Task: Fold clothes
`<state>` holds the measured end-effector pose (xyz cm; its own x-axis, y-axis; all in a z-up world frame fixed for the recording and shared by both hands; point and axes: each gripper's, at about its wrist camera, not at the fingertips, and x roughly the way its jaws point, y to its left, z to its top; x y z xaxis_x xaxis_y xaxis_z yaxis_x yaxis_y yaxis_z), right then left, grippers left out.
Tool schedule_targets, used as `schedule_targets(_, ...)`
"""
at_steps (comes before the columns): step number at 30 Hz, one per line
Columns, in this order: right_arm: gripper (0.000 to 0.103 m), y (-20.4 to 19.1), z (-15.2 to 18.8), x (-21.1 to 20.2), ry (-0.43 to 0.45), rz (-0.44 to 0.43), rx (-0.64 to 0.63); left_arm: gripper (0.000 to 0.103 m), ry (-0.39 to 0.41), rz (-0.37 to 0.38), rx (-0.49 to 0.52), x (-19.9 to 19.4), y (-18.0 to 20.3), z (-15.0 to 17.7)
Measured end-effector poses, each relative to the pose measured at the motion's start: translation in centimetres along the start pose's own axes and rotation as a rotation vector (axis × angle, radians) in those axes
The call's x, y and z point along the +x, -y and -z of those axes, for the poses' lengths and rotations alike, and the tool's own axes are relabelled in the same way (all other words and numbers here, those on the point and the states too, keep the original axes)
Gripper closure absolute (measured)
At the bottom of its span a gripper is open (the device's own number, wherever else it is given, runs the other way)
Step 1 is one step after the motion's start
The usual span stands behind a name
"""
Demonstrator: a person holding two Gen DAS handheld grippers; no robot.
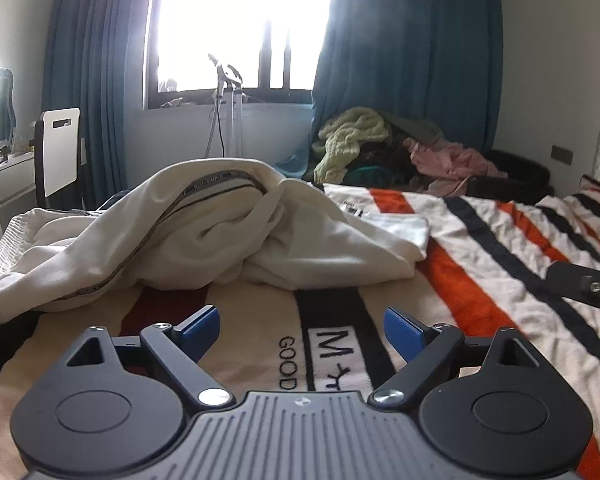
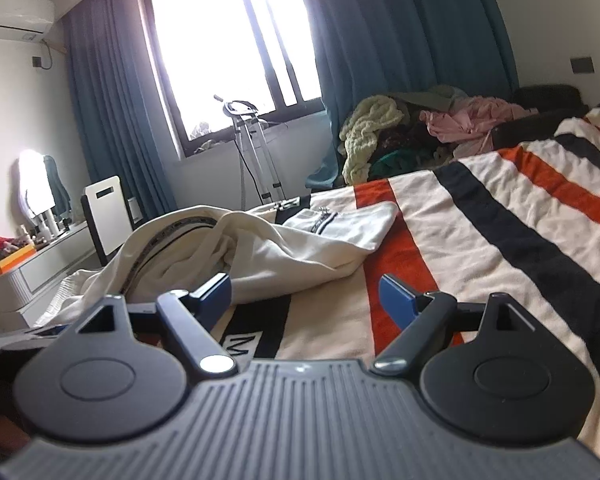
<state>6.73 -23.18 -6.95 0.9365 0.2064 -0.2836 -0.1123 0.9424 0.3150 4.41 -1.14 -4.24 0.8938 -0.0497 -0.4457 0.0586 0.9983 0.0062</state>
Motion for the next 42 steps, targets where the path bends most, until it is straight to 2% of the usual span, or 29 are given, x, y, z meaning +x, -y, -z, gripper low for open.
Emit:
schedule_targets(6,0.02,1.1,0.3,0.9,-0.042,0.014,0.058,0.012,-0.052,-0.044,0.056,3.7,-0.2,-0.9)
schedule_targets(12,0.019,2.2,0.9,2.5,-0.072,0.046,0.117,0.012,-0.086,-0.155,0.104,9.6,-2.2,-4.1)
schedule_targets(16,0.02,3.1,1.6,5.1,-0.086,0.094,0.157,0.012,-0.005,-0.275,0.152,13.0,-4.0,-8.0)
schedule_targets(18,0.02,3.6,2.0,6.4,-0.108,0.106,0.178,0.012,0.031,-0.311,0.168,14.7,-4.9,-9.8)
schedule_targets(21,0.02,4.1,2.5,7.8,-0.136,0.115,0.202,0.012,0.035,-0.338,0.167,17.6,-5.8,-12.0)
schedule_targets(24,0.02,4.5,3.0,8.8,-0.149,0.116,0.211,0.012,0.013,-0.326,0.193,20.9,-6.0,-13.6)
schedule_targets(29,0.02,4.7,3.5,10.8,-0.168,0.121,0.202,0.014,-0.034,-0.337,0.369,26.9,-4.1,-14.3)
schedule_targets(30,0.02,4.8,3.6,11.2,-0.171,0.118,0.2,0.019,-0.051,-0.346,0.398,28.1,-3.7,-14.2)
schedule_targets(31,0.019,4.8,3.7,11.5,-0.171,0.11,0.196,0.031,-0.069,-0.355,0.426,29.3,-3.3,-14.2)
schedule_targets(32,0.02,4.8,3.7,11.7,-0.165,0.1,0.191,0.041,-0.094,-0.353,0.426,30.3,-3.3,-14.2)
schedule_targets(34,0.02,4.5,3.8,11.9,-0.135,0.068,0.174,0.068,-0.124,-0.329,0.399,31.0,-3.4,-14.6)
schedule_targets(35,0.02,4.3,3.7,12.0,-0.117,0.048,0.163,0.075,-0.136,-0.317,0.385,31.3,-3.4,-14.8)
schedule_targets(36,0.02,4.0,3.7,12.0,-0.1,0.031,0.149,0.087,-0.134,-0.303,0.372,30.9,-3.4,-15.0)
schedule_targets(40,0.02,3.5,3.8,12.3,-0.091,0.002,0.116,0.094,-0.068,-0.241,0.341,25.9,-2.8,-15.9)
schedule_targets(42,0.02,3.6,3.7,11.8,-0.074,0.009,0.123,0.095,0.003,-0.209,0.367,21.3,-2.0,-15.4)
